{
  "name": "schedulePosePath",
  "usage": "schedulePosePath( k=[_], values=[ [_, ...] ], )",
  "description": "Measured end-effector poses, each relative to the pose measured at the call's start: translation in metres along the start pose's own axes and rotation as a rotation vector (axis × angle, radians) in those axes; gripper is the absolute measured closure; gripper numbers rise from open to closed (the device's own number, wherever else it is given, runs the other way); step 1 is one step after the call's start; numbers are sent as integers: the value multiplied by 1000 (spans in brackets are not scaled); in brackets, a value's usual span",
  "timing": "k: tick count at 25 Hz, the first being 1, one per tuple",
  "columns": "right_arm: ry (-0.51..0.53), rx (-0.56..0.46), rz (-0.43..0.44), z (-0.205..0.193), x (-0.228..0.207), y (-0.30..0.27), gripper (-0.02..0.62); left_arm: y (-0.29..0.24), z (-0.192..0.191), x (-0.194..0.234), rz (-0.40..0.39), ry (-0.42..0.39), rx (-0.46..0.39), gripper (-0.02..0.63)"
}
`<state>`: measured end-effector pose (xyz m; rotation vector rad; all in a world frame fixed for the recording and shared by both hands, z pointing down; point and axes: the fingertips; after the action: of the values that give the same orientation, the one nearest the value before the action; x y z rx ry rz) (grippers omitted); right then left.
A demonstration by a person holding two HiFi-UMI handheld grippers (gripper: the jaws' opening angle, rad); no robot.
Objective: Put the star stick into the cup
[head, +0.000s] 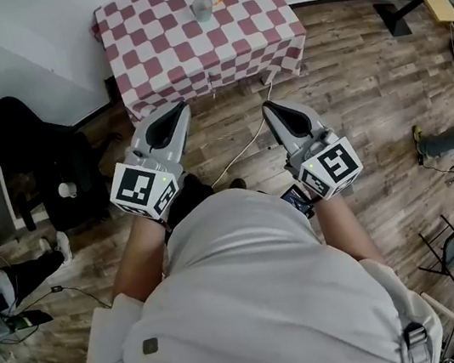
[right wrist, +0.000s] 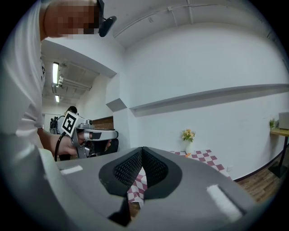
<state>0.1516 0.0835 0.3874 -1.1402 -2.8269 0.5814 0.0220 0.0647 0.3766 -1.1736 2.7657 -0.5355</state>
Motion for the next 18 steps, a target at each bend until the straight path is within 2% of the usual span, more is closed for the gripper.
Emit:
schedulePosePath(
  k=[18],
  values=[
    [12, -17, 30, 0, 29, 14, 586, 27, 6, -19, 15, -25, -33, 604]
  ],
)
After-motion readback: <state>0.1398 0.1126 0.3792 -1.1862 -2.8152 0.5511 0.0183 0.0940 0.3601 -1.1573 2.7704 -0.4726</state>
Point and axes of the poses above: the fingertips, and each gripper's own axes: y backward along the fingers, x to its left, z out of its top, and after that the axes turned 14 degrees about x, right-handed
